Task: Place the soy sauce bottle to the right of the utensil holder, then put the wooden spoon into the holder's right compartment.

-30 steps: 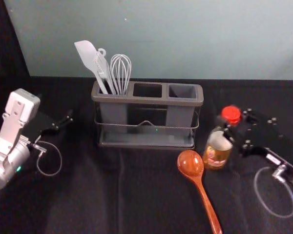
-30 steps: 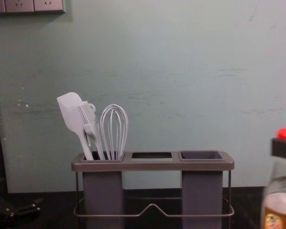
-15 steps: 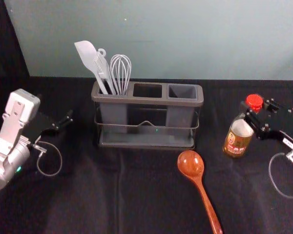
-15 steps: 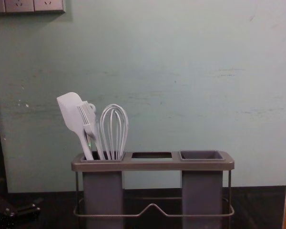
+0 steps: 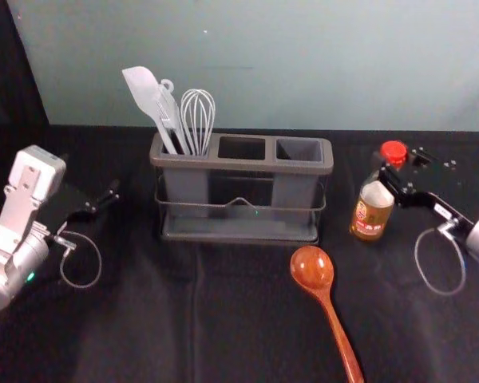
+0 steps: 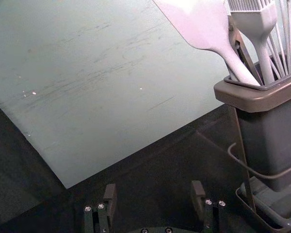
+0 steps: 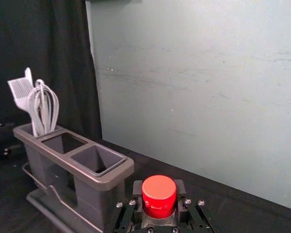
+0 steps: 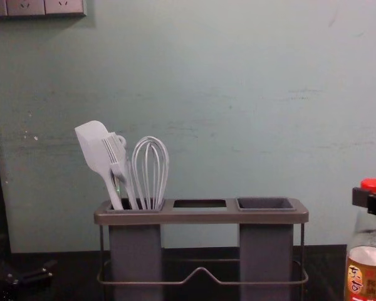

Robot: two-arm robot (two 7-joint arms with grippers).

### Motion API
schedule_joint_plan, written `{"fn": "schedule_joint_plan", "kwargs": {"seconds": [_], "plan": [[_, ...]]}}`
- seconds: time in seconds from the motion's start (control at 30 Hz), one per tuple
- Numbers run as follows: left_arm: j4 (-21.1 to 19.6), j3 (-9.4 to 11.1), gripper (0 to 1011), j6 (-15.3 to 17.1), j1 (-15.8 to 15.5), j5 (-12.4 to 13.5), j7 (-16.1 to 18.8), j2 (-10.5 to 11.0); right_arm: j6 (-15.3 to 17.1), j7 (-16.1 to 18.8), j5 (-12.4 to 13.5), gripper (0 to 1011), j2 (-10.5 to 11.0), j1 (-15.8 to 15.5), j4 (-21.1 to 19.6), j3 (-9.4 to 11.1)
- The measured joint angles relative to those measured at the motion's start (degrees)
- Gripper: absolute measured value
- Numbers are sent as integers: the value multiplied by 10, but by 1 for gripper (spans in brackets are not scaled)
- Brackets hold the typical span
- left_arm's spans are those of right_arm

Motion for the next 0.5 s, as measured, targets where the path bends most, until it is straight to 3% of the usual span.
{"fn": "schedule_joint_plan", "kwargs": {"seconds": [0.5], "plan": [[0, 0, 1005, 0, 0, 0, 0, 0, -9, 5, -14, 381, -23, 31, 59, -9]]}}
